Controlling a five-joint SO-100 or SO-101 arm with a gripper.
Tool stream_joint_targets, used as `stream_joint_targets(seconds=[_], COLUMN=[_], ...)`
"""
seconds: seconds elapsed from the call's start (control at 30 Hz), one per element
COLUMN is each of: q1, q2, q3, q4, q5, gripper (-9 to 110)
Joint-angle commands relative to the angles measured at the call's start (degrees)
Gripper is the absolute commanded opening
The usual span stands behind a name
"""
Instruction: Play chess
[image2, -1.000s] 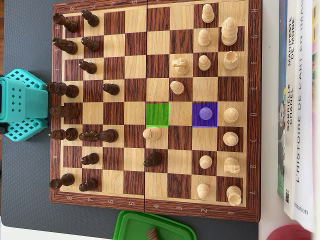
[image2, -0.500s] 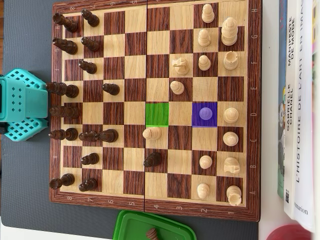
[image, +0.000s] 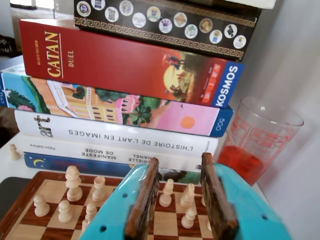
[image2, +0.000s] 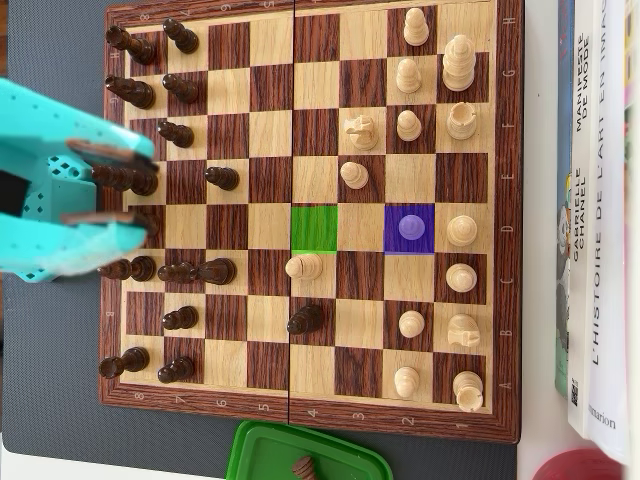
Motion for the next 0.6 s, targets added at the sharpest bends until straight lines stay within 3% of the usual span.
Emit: stream_joint_targets(seconds=[0.0, 0.3, 0.57], q1=[1.7, 1.9, 1.7], q2=[0.4, -20.1, -40.1], q3=[-6.1, -19.1, -26.9], q4=[6.0, 12.3, 12.9], q5=[0.3, 0.4, 8.6], gripper=[14, 14, 14])
